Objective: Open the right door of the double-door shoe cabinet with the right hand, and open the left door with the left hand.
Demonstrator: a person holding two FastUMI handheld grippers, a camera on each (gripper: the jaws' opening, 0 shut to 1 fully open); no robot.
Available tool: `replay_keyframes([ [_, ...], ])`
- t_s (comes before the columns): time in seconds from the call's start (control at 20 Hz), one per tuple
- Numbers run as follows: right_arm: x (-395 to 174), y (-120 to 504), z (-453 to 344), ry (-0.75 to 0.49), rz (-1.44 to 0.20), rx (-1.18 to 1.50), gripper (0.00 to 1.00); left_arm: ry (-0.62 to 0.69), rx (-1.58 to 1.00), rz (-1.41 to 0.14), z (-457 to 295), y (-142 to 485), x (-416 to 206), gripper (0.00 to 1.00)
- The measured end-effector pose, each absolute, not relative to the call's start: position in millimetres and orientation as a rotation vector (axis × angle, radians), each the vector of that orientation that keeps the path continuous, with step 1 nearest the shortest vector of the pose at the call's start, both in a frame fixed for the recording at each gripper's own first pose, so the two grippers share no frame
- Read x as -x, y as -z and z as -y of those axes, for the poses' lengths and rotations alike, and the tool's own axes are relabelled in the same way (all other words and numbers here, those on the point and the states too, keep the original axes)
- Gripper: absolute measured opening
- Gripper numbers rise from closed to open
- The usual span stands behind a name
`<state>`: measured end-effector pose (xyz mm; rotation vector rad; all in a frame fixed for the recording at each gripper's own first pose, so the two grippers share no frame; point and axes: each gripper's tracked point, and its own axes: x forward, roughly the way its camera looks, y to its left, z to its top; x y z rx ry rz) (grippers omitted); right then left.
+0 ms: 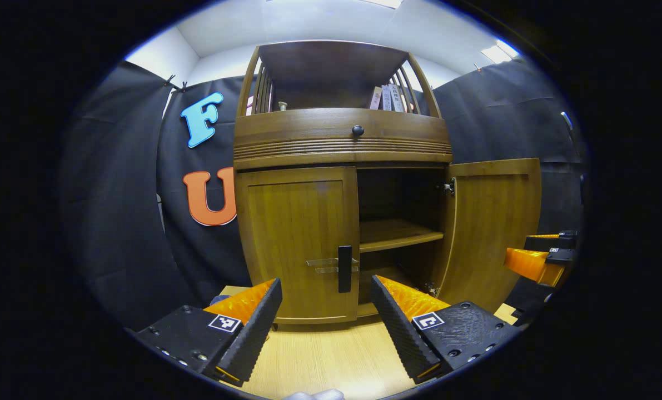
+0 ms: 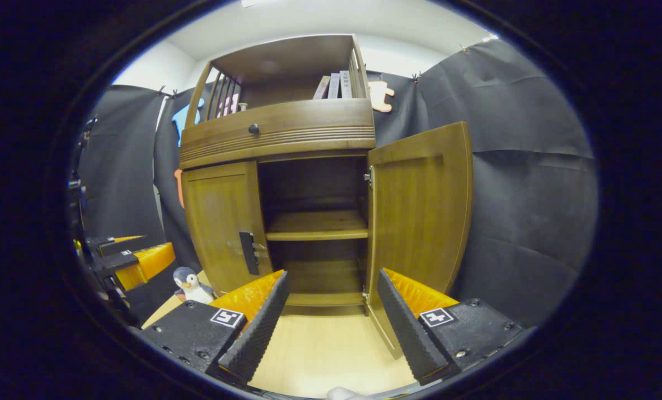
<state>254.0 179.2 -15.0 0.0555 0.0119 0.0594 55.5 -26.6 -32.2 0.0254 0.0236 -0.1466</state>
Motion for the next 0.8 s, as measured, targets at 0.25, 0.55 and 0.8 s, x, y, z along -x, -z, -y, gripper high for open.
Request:
replay_keyframes([
  [0.25, -248, 10, -181, -0.069, -0.008, -0.047, 1.00, 0.151, -0.017, 0.000, 42, 44, -100, 0.96],
  [0.55, -244, 9, -174, -0.043, -0.017, -0.029, 0.99, 0.161, 0.002, 0.007, 67, 72, -169, 0.96],
  [0.8, -233, 18, -166, -0.013, -0.070, -0.008, 1.00, 0.152, 0.005, -0.009, 79, 95, -223, 0.96],
])
